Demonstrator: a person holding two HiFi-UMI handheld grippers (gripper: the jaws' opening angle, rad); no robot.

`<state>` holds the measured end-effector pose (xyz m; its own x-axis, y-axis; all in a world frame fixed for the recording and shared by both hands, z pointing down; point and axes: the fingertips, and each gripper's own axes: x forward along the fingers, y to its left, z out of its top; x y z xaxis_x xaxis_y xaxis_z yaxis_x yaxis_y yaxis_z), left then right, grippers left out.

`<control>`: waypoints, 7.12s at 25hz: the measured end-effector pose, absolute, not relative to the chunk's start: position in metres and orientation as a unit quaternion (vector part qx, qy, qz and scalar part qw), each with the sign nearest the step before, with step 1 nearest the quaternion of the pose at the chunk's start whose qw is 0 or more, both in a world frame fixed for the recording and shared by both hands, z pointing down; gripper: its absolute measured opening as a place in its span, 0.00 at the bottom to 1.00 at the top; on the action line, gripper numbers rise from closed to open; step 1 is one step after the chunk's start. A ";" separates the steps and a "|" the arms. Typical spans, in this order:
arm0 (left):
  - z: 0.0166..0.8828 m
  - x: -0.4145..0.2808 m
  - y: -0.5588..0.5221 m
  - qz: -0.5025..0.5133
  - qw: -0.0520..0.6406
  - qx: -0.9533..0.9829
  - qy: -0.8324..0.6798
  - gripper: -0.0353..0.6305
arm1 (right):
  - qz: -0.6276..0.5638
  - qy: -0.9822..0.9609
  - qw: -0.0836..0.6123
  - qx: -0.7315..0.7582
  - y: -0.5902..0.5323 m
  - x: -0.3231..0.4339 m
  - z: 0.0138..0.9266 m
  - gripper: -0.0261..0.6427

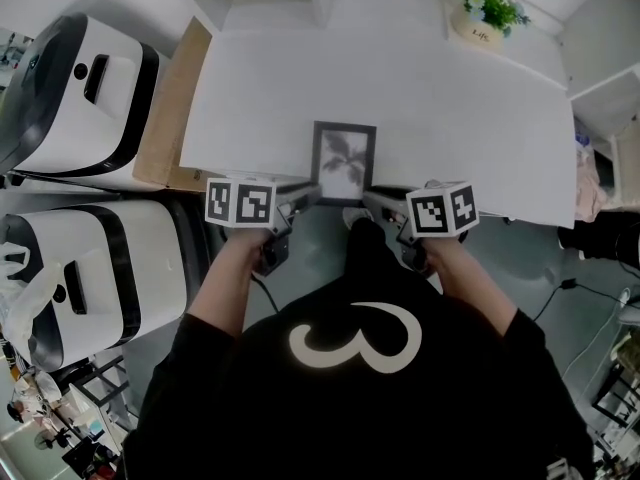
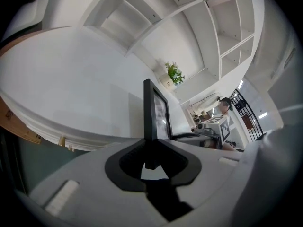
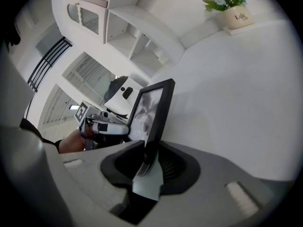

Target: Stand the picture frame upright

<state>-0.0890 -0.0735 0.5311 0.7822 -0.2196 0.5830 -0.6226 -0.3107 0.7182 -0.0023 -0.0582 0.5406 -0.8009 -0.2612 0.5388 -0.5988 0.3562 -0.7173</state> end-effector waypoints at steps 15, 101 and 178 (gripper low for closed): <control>0.427 -0.083 -0.100 0.116 0.339 0.887 -0.292 0.18 | 0.311 -0.882 0.171 0.311 -0.090 0.006 0.440 0.18; 0.525 -0.097 -0.449 0.287 0.133 0.880 -0.353 0.30 | 0.124 -0.892 0.278 0.335 -0.445 -0.016 0.510 0.24; 0.300 -0.053 -0.041 0.060 0.153 0.932 -0.322 0.07 | 0.174 -0.948 0.009 0.267 -0.041 -0.002 0.311 0.04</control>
<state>-0.0527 -0.0410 0.3003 0.7853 -0.5824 0.2101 -0.6190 -0.7459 0.2458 -0.0018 -0.0411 0.3115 -0.8578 -0.5022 0.1095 -0.5083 0.7972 -0.3257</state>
